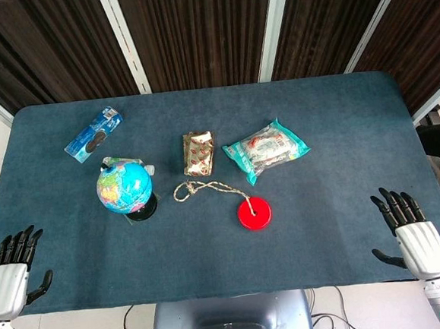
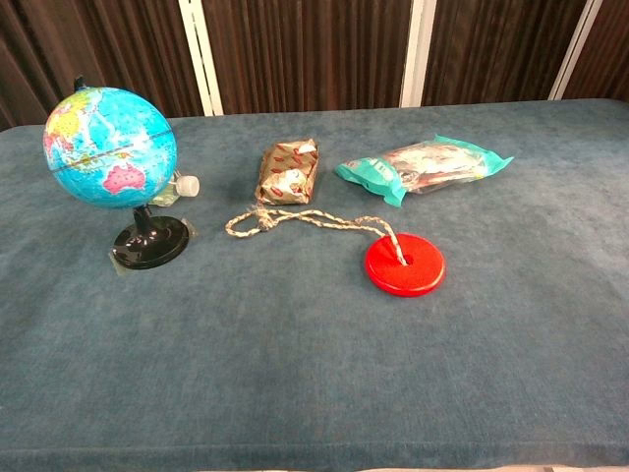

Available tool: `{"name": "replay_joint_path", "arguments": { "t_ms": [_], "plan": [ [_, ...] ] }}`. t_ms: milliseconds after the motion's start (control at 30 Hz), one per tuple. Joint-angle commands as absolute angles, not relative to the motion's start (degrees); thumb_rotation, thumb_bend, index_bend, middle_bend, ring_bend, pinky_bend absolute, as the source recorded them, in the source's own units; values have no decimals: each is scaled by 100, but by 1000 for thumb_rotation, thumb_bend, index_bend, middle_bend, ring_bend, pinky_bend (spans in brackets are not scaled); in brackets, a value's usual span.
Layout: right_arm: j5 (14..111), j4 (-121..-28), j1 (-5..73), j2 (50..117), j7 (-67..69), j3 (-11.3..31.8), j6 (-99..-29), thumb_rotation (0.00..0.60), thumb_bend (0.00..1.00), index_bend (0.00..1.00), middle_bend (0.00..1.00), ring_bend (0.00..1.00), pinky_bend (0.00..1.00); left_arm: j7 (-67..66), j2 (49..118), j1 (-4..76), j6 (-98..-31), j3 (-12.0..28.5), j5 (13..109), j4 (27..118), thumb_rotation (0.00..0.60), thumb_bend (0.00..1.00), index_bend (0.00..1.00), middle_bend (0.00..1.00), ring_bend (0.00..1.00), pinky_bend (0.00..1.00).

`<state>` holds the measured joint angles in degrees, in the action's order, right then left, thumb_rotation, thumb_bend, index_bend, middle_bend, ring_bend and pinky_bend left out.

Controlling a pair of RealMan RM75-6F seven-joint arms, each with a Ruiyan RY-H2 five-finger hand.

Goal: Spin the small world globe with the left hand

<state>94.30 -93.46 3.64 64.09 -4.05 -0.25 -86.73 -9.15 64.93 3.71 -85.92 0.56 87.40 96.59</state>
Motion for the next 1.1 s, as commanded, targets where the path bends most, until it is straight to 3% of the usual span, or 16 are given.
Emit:
{"name": "replay_joint_path", "arguments": {
  "t_ms": [33,267,367,567,800,1100],
  "plan": [
    [9424,-9344,361,6409,-401,-22,-8679,600,150,0,0,0,0,-923,6510,385,-8561,58,8729,9652,600,375,0,0,0,30],
    [9417,-9345,352,6412,-418,-19,-8691,600,150,0,0,0,0,-264,6852,575,-8599,242,8904,9313,600,351,0,0,0,31],
    [9372,-9350,365,6433,-450,-1,-8658,600,150,0,0,0,0,849,7297,712,-8877,577,8926,8862,600,332,0,0,0,32],
    [9239,-9356,423,6493,-579,48,-8520,600,150,0,0,0,0,1273,7797,1135,-8618,1110,8488,8461,600,323,0,0,0,31],
    [9060,-9353,486,6566,-743,108,-8364,600,150,0,0,0,0,1446,8098,1513,-8482,1351,8470,8542,546,316,0,0,0,30],
    [8986,-9361,518,6578,-788,121,-8296,600,151,0,0,0,0,981,8438,1969,-7978,1465,8184,8499,533,310,0,0,0,30]
  ]
}}
